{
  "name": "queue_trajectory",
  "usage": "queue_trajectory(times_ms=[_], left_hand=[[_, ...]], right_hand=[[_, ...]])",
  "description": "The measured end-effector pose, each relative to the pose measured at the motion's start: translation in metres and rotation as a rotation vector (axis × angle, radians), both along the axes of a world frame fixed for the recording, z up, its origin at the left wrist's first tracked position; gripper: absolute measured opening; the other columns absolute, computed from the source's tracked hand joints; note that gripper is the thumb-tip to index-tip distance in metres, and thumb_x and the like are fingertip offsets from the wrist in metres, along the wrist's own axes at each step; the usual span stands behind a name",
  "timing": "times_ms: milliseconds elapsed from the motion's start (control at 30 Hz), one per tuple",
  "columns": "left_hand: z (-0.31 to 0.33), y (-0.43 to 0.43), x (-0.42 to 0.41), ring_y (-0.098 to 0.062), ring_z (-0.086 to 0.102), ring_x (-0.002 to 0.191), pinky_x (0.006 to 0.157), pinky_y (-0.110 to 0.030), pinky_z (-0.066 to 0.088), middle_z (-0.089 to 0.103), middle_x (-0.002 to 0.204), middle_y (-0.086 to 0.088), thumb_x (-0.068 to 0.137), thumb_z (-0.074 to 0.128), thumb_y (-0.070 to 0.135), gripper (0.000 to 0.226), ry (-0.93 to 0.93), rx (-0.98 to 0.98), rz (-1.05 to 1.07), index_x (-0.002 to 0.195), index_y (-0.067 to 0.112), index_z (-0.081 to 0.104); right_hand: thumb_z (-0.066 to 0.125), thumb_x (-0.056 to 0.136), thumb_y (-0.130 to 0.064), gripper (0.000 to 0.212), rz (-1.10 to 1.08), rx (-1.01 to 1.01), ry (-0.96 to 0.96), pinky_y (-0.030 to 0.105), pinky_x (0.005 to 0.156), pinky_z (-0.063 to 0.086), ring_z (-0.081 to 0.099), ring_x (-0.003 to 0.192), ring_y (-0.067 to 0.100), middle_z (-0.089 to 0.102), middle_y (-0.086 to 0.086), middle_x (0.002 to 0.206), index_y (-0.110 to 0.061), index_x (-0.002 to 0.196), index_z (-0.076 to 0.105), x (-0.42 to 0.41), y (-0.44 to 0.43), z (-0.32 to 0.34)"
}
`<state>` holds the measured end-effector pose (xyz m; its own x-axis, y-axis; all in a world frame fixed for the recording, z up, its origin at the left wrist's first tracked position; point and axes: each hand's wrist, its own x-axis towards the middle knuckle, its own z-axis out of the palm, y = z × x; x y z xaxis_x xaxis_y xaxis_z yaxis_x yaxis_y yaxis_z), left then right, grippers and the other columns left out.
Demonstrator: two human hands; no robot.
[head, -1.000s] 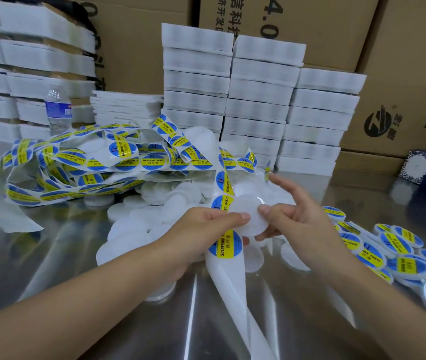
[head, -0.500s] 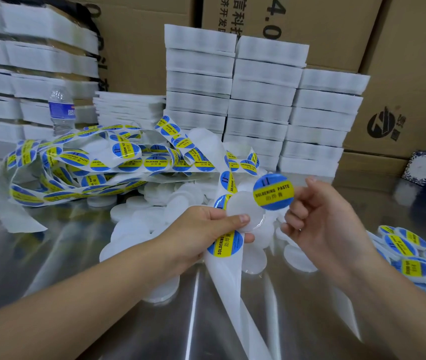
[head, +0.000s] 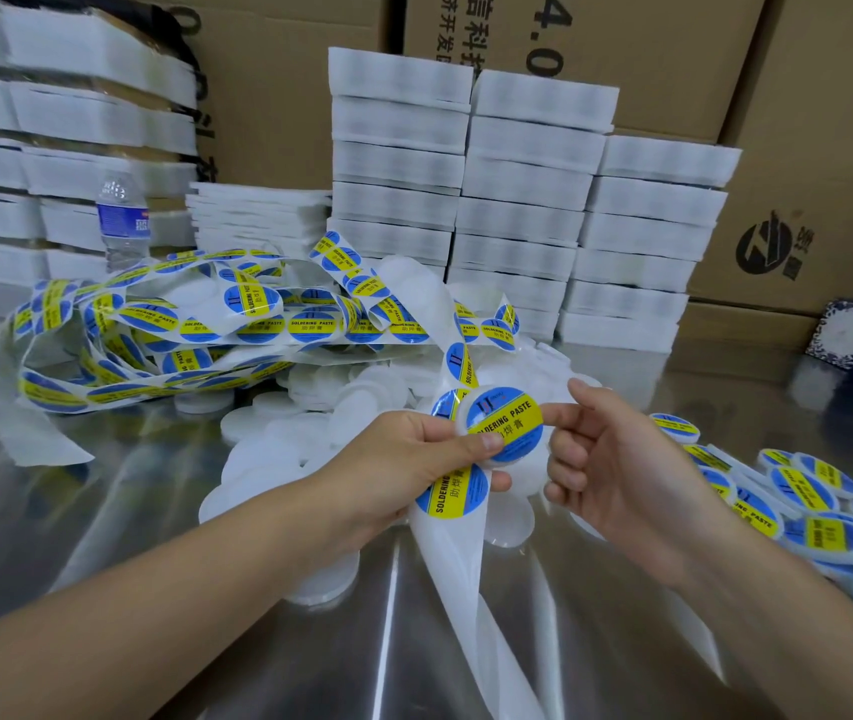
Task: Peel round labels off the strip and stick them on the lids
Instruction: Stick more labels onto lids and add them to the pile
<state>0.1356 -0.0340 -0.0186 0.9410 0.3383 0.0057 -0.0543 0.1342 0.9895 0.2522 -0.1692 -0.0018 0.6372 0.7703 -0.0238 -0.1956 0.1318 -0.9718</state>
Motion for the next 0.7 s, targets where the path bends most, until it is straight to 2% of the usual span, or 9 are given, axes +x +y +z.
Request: queue_trajectory(times_ms=[167,500,700], left_hand=[[-0.0009,-0.0001,0.0012,-0.014,0.073,0.079,0.061,-0.018,0.054,0.076,0.082,-0.009,0.057,0.074,0.033,0.022,-0.012,-0.014,-0.011,0.071,0.017,0.079],[-0.0008,0.0005,0.0005,-0.015,0.073,0.080,0.061,-0.018,0.054,0.076,0.083,-0.010,0.051,0.076,0.038,0.030,-0.019,-0.002,-0.013,0.072,0.016,0.079],[-0.0007,0.0008,0.0015,-0.016,0.074,0.080,0.062,-0.019,0.055,0.076,0.083,-0.011,0.055,0.075,0.036,0.027,-0.009,0.002,0.014,0.071,0.015,0.078]], right_hand=[[0.049,0.088,-0.040,0.043,-0.009,-0.013,0.007,0.024,0.045,0.038,0.032,0.039,0.011,0.034,-0.003,0.047,-0.019,0.058,0.073,-0.0009,0.0003,0.0012],[0.048,0.091,-0.037,0.043,-0.015,-0.027,-0.022,0.023,0.041,0.041,0.034,0.039,0.010,0.037,-0.004,0.048,-0.019,0.064,0.076,-0.0026,0.0008,-0.0003],[0.045,0.095,-0.033,0.042,-0.162,-0.092,-0.231,0.023,0.045,0.037,0.035,0.042,0.011,0.041,-0.003,0.048,-0.019,0.070,0.076,-0.0051,-0.0002,-0.0008]])
